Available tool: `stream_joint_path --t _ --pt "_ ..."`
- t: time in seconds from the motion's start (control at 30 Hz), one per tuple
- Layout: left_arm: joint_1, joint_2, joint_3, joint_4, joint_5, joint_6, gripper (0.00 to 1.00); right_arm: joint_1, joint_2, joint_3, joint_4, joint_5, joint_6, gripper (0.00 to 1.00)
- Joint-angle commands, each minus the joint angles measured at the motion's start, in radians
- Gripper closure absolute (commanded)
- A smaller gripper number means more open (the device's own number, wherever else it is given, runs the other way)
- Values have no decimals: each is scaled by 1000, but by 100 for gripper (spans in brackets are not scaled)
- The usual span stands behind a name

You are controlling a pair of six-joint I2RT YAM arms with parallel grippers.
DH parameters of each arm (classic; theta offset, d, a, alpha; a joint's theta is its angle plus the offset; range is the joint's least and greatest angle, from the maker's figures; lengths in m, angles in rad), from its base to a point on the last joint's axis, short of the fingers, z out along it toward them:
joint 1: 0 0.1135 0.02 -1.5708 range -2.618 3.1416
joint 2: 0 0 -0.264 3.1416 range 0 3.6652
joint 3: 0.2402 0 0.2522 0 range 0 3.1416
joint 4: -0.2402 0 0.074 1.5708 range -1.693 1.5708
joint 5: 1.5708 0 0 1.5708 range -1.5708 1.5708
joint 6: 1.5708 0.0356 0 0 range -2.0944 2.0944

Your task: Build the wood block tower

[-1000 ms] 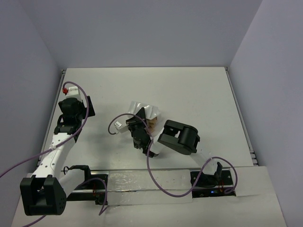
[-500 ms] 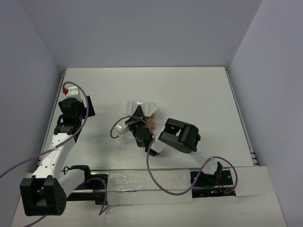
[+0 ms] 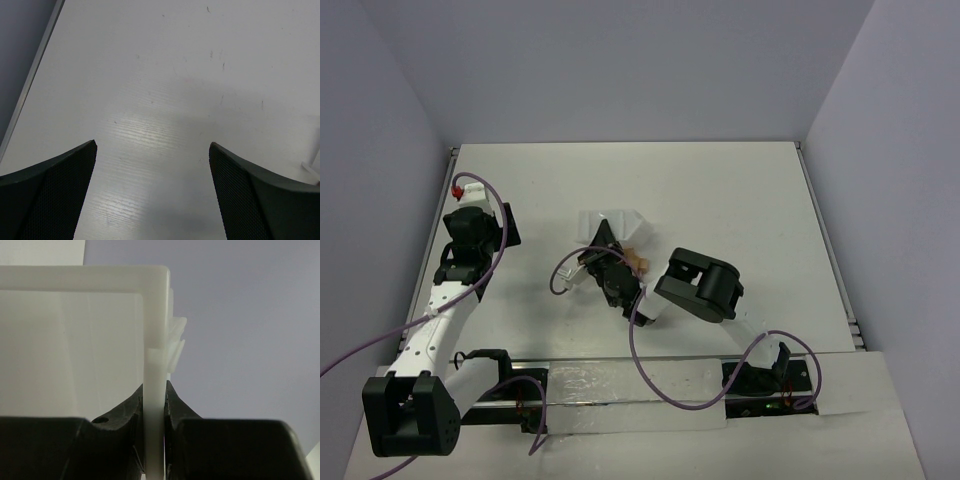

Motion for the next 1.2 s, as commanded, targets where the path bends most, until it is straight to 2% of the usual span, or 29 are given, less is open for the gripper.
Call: stream_joint_path --t 0.0,0.37,0.6,0.83,0.93,1.07,1.13,1.17 --pt "8 -13 6 18 9 5 1 -5 4 39 387 -17 -94 100" --pt "8 -18 5 17 10 6 1 -56 -44 168 387 28 -39 100" --pt "10 -16 7 16 14 6 1 -80 -89 145 379 93 29 100" --pt "10 -22 1 18 19 6 1 -91 -173 107 252 178 188 100" --pt "10 -19 4 16 21 6 1 -91 -229 95 151 198 274 100" --pt "10 -20 4 15 24 7 1 -94 -338 92 -117 256 496 100" --pt "10 -26 2 15 26 9 1 -98 -395 103 -291 277 652 100" --pt "11 -29 -1 16 28 11 1 -102 -420 115 -452 282 732 100"
